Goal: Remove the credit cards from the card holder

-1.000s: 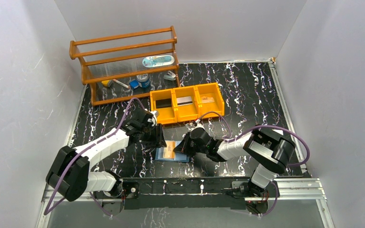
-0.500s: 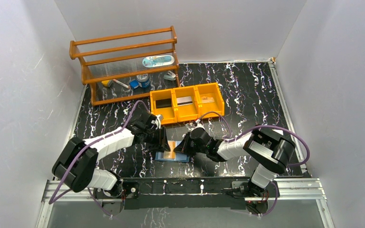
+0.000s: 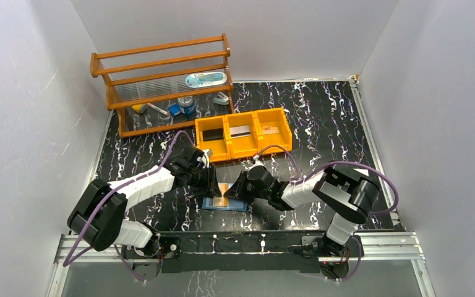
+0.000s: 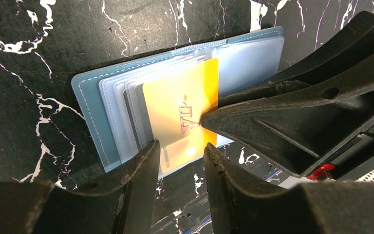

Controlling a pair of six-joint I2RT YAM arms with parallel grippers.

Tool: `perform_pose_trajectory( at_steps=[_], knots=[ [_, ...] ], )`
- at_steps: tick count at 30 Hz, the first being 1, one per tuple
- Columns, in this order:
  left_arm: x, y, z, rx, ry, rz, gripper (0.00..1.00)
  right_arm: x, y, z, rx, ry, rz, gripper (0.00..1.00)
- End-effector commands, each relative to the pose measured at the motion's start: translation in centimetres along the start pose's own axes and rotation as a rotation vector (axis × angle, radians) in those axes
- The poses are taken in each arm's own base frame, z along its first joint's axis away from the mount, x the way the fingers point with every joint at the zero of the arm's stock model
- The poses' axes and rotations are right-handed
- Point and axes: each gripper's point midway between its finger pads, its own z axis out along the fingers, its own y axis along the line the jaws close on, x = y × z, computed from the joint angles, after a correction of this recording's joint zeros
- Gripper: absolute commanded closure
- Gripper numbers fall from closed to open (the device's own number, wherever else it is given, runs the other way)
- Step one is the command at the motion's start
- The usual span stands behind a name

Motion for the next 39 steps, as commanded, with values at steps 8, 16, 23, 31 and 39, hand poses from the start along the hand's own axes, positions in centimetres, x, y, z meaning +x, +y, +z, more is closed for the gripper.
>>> perform_pose_trajectory(
  at_steps=[8,16,23,31,39],
  knots=[
    [1.1,2.0,-0.1,-0.085,0.002,0.009,0.62,-1.0,-1.8,-0.6,0.090,-0.073,0.015,0.91],
    [0.8,1.6,-0.5,-0.069,-0.010,0.016,0.63,-1.0,-1.6,-1.2,0.080,-0.070,-0.001,0.87],
    [-0.2,-0.7,-1.5,0.012,-0.030,0.060,0.59,-0.4,-1.2,-0.4,0.037,-0.041,0.020,0.76],
    [-1.3,-4.3,-2.3,0.129,-0.020,0.145,0.53,-0.2,-2.1,-0.5,0.045,-0.055,0.063,0.78],
    [0.2,-1.2,0.1,0.013,0.043,0.085,0.54,-0.2,-2.3,-0.7,0.047,-0.060,0.066,0.76]
  ],
)
